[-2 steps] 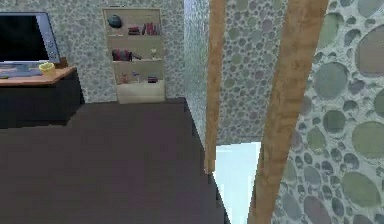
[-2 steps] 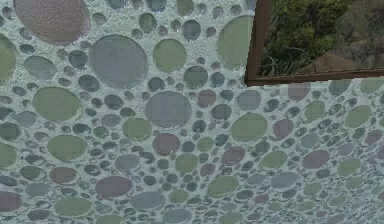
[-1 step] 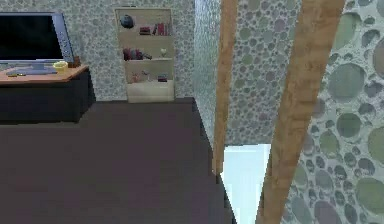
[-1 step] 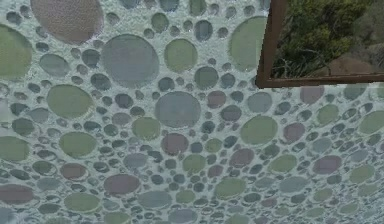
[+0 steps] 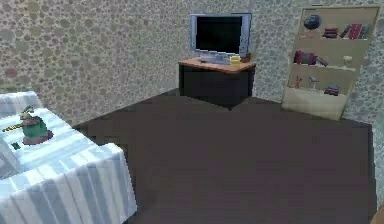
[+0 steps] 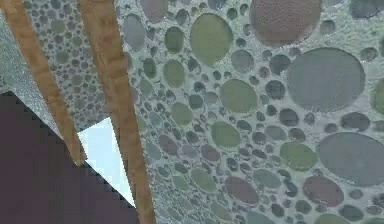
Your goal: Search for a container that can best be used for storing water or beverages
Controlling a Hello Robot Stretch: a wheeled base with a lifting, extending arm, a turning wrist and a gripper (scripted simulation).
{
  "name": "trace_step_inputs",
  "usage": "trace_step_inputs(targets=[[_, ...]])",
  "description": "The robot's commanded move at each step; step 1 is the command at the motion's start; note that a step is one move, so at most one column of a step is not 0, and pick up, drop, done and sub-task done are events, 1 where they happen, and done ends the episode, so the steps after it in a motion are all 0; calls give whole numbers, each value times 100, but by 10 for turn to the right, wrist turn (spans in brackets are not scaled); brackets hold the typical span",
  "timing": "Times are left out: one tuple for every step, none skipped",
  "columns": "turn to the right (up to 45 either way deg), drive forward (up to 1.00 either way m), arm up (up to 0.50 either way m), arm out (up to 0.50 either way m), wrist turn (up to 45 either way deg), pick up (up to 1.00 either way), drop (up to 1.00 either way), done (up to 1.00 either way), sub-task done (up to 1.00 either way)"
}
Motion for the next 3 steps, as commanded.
trace_step_inputs(targets=[[-450,0,0,0,0,0,0,0,0],[-30,0,0,0,0,0,0,0,0],[0,15,0,0,0,0,0,0,0]])
